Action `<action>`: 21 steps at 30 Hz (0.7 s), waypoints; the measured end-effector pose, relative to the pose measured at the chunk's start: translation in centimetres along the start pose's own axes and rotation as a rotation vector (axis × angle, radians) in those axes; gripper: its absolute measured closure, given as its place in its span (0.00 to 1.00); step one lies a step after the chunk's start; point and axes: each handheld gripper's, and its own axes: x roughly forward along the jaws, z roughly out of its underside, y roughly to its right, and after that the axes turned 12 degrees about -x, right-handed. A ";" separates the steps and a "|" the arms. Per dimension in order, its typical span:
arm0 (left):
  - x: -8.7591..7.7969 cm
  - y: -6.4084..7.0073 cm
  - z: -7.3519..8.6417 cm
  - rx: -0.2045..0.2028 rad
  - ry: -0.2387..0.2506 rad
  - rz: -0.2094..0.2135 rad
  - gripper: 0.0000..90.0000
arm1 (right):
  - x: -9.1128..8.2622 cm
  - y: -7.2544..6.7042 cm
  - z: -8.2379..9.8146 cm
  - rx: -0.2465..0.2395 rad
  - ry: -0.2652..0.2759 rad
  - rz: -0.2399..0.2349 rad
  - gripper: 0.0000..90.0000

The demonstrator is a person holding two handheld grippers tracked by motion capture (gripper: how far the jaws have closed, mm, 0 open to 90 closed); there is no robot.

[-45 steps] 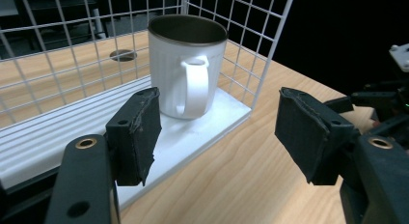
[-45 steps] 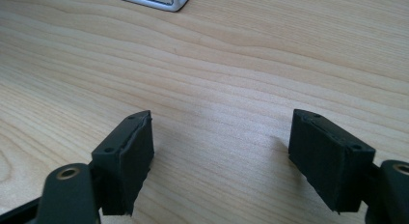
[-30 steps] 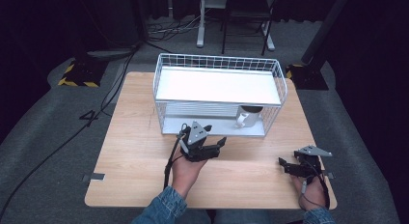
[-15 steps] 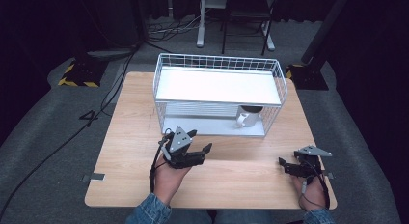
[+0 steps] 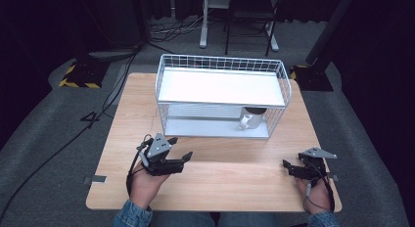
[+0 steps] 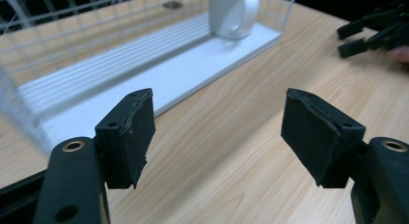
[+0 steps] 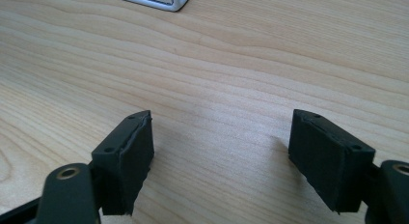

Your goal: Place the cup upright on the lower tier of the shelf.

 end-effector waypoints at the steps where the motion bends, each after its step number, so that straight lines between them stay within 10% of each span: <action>1: -0.2 -0.4 0.2 -0.014 0.004 -0.001 0.31 | 0.0 0.0 0.0 0.000 0.000 0.000 0.27; 21: -1.3 -6.4 4.7 -0.104 -0.152 -0.104 0.24 | 0.0 0.0 0.0 0.001 0.001 0.001 0.27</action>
